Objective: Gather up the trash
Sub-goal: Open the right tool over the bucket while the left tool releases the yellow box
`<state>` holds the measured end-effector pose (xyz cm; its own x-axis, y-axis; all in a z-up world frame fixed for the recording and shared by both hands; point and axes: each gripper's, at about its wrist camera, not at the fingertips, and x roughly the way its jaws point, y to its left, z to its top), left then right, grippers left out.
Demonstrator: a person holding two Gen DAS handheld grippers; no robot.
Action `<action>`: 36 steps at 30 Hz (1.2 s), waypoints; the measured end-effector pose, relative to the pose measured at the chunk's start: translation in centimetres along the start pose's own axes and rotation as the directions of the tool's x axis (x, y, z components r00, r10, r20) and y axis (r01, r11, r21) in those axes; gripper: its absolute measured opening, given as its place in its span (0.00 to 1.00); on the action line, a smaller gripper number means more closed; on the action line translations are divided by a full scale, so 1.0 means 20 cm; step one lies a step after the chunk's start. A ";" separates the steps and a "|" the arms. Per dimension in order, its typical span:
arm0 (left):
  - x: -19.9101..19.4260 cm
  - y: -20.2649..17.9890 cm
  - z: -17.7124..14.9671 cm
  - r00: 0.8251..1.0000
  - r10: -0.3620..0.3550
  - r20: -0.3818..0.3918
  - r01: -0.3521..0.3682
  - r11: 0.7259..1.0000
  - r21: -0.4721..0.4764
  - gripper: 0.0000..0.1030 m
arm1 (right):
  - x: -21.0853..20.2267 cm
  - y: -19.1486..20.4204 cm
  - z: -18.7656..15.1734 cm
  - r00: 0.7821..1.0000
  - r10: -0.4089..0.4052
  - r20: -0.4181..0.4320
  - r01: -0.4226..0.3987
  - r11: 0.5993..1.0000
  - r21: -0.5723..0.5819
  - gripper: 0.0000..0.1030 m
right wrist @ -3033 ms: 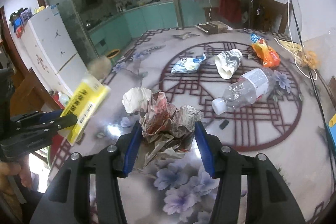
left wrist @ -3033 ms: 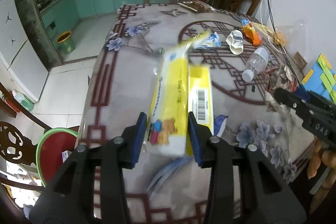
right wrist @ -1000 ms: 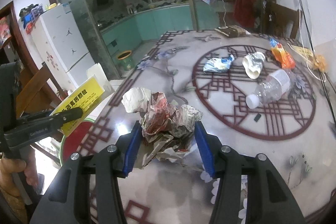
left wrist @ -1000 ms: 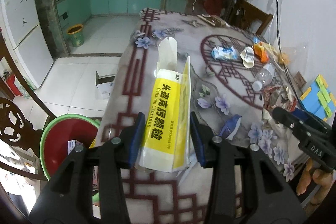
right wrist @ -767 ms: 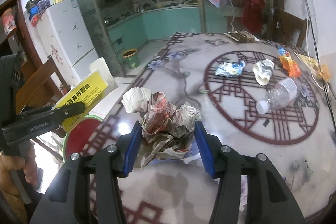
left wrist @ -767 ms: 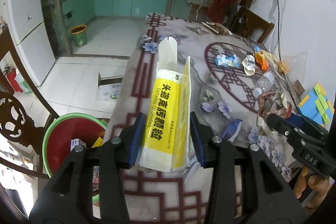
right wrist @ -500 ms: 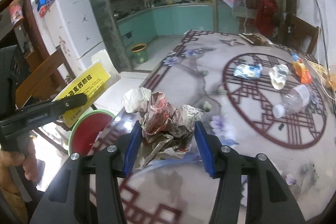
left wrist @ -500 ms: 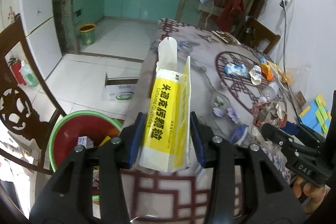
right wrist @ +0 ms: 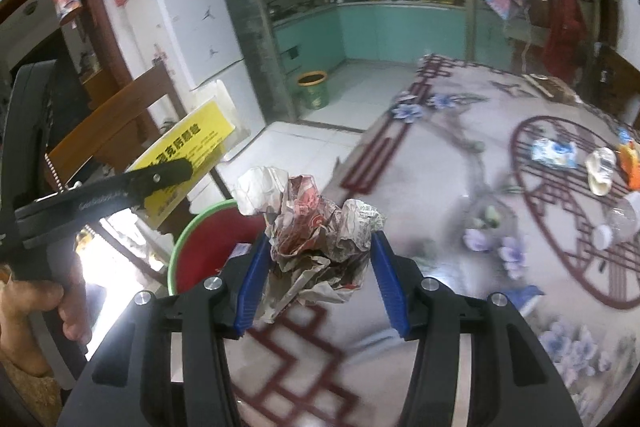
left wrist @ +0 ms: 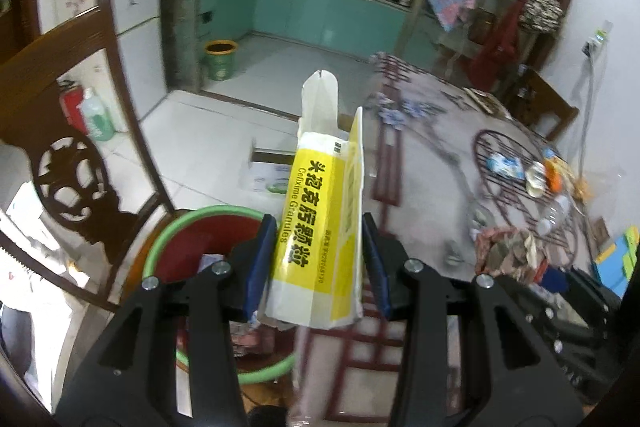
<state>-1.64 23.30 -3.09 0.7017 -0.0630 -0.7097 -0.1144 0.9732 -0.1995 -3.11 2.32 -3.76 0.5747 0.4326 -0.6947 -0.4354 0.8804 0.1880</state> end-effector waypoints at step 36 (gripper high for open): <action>0.08 0.24 0.02 0.968 0.243 -0.057 -0.246 0.967 -0.060 0.44 | 0.37 0.23 -0.01 0.986 0.144 -0.089 -0.151 0.985 -0.078 0.78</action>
<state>-0.77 27.98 -4.93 0.6118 0.1625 -0.7742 -0.3256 0.9436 -0.0592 -0.98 9.42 -8.10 0.4420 0.5358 -0.7194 -0.5701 0.7870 0.2359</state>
